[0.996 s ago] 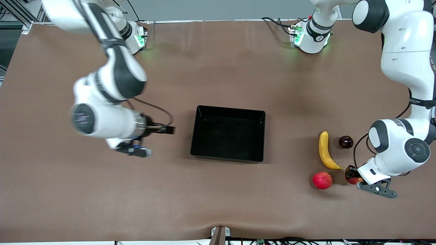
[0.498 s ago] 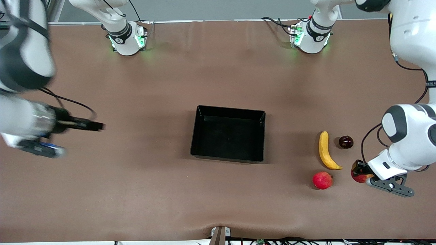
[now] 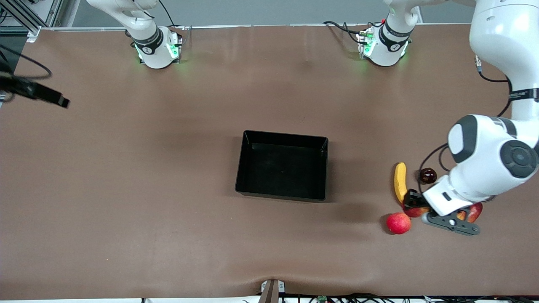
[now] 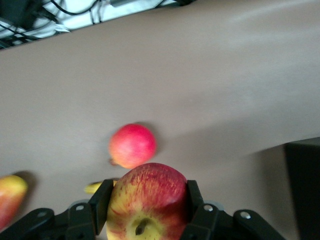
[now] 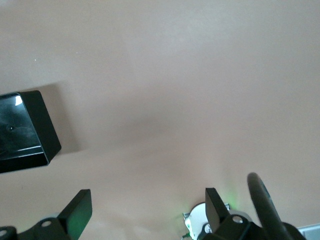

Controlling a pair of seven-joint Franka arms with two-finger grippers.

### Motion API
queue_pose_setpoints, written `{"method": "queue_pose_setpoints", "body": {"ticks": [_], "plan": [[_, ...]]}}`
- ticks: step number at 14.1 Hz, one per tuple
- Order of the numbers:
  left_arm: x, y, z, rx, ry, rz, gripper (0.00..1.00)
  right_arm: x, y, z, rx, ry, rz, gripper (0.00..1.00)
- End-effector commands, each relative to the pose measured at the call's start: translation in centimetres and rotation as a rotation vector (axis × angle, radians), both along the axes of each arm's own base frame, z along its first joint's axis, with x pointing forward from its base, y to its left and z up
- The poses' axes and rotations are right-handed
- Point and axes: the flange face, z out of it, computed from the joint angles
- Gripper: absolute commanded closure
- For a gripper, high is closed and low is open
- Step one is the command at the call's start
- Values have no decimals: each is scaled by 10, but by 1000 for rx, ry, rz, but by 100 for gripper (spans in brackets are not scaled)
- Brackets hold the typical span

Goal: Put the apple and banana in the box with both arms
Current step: 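Carry the red apple over the black tray with the left gripper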

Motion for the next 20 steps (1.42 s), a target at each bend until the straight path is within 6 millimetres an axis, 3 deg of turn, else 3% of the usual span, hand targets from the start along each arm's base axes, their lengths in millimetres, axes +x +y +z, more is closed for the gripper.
{"method": "queue_pose_setpoints", "body": {"ticks": [1, 5, 8, 9, 12, 16, 20], "plan": [[-20, -60, 12, -12, 27, 83, 100, -27, -18, 9, -33, -3, 19, 0], [-46, -153, 4, -34, 51, 176, 100, -45, -32, -3, -62, -46, 78, 0], [-63, -199, -16, -38, 74, 163, 100, -52, -5, -1, -73, -47, 135, 0], [-67, -211, -16, -48, 64, 174, 100, -51, -5, -1, -74, -54, 136, 0], [-91, -262, -41, -56, 80, 168, 100, -47, -5, 2, -72, -80, 163, 0], [-129, -298, -82, -14, 68, 221, 100, -38, -8, 1, -58, -124, 153, 0], [-153, -303, -118, 72, 78, 184, 100, -36, -2, 1, -57, -132, 162, 0]]}}
